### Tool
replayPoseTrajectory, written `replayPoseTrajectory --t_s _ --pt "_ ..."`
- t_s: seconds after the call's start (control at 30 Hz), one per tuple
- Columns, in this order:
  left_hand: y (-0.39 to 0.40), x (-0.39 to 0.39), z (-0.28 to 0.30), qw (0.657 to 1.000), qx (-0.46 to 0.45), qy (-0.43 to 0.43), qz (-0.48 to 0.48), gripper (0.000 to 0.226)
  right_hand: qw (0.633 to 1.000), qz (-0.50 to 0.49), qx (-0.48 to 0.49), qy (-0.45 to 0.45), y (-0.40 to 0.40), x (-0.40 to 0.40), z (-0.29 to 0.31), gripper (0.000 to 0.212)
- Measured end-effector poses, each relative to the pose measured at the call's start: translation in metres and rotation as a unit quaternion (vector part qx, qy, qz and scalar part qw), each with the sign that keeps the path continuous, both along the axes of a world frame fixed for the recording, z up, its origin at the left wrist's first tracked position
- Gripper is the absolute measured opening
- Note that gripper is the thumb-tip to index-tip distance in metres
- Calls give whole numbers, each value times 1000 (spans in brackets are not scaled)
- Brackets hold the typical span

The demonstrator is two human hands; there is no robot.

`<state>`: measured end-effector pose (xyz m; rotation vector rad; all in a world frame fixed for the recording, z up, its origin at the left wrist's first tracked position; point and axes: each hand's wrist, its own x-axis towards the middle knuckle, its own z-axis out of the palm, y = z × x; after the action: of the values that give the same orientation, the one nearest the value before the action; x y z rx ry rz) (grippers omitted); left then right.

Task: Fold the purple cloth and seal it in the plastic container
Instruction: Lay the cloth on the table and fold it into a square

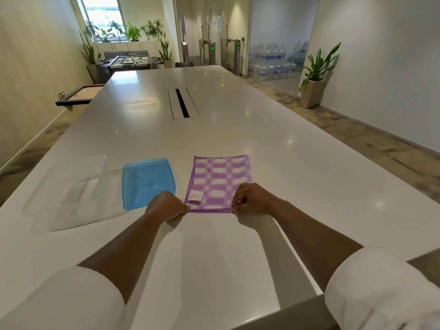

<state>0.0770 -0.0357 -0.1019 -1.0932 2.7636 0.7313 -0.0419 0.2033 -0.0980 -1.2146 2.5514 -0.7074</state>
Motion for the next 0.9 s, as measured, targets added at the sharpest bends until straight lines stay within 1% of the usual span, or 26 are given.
replayPoseTrajectory --t_s 0.03,0.1,0.13,0.23,0.33,0.43,0.5,0.6,0.73,0.9 --pt "0 1 -1 999 -9 19 -24 31 1000 2 8 -1 2 0 0 16" --pt "1 3 -2 994 8 83 -71 10 1000 3 30 0 6 -2 0 17" --pt "2 4 -1 989 12 110 -103 4 999 -2 41 -3 8 -3 1 17" --pt "2 7 -5 970 -21 132 -205 13 997 -12 73 -9 14 -8 3 17" --pt "-1 11 -8 955 -22 144 -258 24 993 -6 116 -26 19 -11 7 24" --pt "-4 11 -6 952 -24 120 -280 34 985 15 166 -39 21 -15 12 31" --pt "-4 8 -2 952 -21 104 -287 34 979 34 197 -27 19 -16 16 34" --pt "-3 7 2 947 -17 90 -307 34 975 46 215 -23 18 -17 19 35" --pt "-6 6 0 944 -42 91 -313 30 976 52 210 14 18 -17 19 29" --pt "-7 6 -3 946 -62 91 -306 29 987 29 157 8 24 -14 14 27"
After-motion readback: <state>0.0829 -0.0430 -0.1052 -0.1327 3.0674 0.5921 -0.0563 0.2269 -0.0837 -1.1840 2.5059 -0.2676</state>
